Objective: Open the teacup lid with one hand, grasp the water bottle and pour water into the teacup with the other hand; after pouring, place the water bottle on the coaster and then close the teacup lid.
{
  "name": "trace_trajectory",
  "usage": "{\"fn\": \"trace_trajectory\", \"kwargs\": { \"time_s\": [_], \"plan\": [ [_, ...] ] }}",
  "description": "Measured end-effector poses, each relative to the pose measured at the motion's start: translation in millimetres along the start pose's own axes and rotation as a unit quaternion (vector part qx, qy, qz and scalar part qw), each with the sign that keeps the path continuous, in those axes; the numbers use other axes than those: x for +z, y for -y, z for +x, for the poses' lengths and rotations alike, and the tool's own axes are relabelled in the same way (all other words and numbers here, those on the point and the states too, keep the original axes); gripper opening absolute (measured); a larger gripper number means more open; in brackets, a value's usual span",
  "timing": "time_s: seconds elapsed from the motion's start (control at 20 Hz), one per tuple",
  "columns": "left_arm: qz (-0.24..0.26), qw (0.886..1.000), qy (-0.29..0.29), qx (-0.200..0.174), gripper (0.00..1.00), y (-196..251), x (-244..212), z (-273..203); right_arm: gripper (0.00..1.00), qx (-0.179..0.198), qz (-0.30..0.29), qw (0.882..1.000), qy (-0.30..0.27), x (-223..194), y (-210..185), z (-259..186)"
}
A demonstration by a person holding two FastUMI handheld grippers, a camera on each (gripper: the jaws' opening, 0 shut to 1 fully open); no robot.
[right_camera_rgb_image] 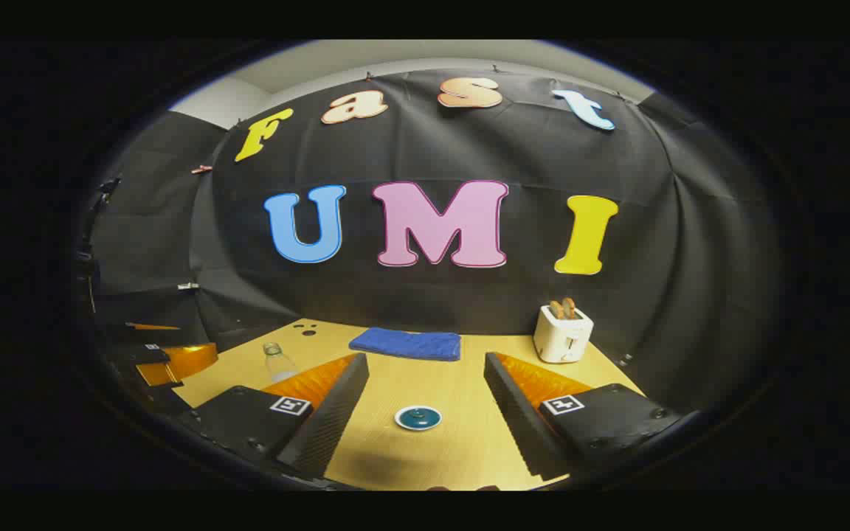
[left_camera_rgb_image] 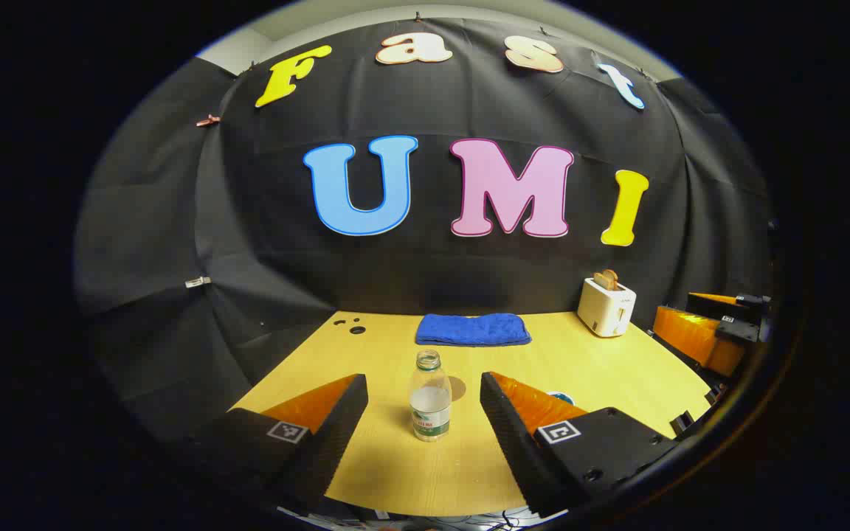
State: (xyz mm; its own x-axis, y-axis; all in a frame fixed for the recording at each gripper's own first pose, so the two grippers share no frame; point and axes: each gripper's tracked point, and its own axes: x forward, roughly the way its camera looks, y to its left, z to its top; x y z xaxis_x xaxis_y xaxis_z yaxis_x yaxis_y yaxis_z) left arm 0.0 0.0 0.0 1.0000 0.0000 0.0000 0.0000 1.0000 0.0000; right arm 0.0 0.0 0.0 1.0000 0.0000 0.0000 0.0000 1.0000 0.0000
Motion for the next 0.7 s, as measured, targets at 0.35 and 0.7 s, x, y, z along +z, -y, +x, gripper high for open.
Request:
{"fn": "trace_trajectory", "kwargs": {
  "time_s": [0.35, 0.7],
  "plan": [
    [0.012, 0.999, -0.005, -0.032, 0.97, -1, -5, 21, 0.98, 0.011, 0.002, 1.0, -0.019, -10, -26, 12],
    [0.002, 0.999, -0.012, -0.03, 0.97, -9, -13, 26, 0.98, 0.009, -0.002, 1.0, -0.029, -19, -30, 22]
  ]
}}
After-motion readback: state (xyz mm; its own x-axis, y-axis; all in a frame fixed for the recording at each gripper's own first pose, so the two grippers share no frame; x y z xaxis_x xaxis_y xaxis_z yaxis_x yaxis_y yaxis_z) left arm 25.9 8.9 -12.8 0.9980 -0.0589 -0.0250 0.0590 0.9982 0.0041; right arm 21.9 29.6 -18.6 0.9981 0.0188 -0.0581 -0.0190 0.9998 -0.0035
